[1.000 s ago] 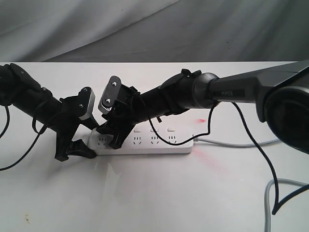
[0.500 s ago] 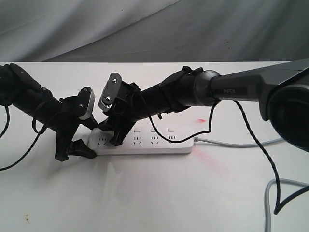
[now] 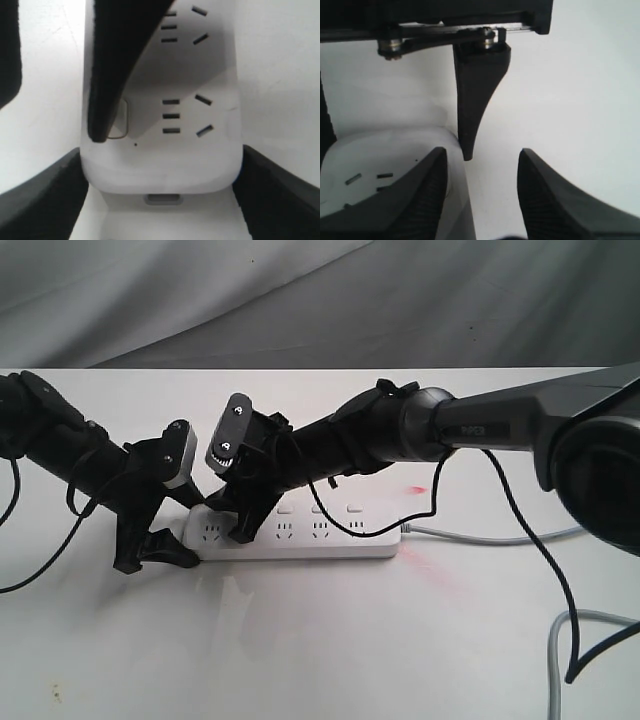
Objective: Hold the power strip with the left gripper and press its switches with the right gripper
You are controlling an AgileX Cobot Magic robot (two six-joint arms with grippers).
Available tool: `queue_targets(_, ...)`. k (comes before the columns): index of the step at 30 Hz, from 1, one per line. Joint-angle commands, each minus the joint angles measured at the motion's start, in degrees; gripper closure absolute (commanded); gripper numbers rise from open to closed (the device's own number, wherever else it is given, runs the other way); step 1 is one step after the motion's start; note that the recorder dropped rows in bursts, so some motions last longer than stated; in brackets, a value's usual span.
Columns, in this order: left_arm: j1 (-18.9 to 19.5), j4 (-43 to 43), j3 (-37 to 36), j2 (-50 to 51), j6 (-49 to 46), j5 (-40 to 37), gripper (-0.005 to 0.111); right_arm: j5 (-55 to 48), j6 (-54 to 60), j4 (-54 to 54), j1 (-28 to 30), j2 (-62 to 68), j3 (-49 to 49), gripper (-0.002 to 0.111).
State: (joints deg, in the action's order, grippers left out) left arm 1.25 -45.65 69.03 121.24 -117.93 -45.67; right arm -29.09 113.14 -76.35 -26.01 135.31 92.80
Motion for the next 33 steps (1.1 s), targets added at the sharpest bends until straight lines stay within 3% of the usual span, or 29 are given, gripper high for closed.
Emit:
queue_targets(1, 0.1, 2.4, -0.1, 0.2, -0.8, 2.3, 0.060, 0.3, 0.2, 1.2, -0.2, 1.0, 0.0, 0.065)
queue_targets(25, 0.1, 2.4, -0.1, 0.2, -0.9, 2.3, 0.060, 0.5, -1.0, 5.3, -0.1, 3.6, -0.3, 0.065)
queue_targets(33, 0.1, 2.4, -0.1, 0.2, -1.0, 2.3, 0.060, 0.2, -3.0, 4.5, 0.1, -2.2, -0.3, 0.065)
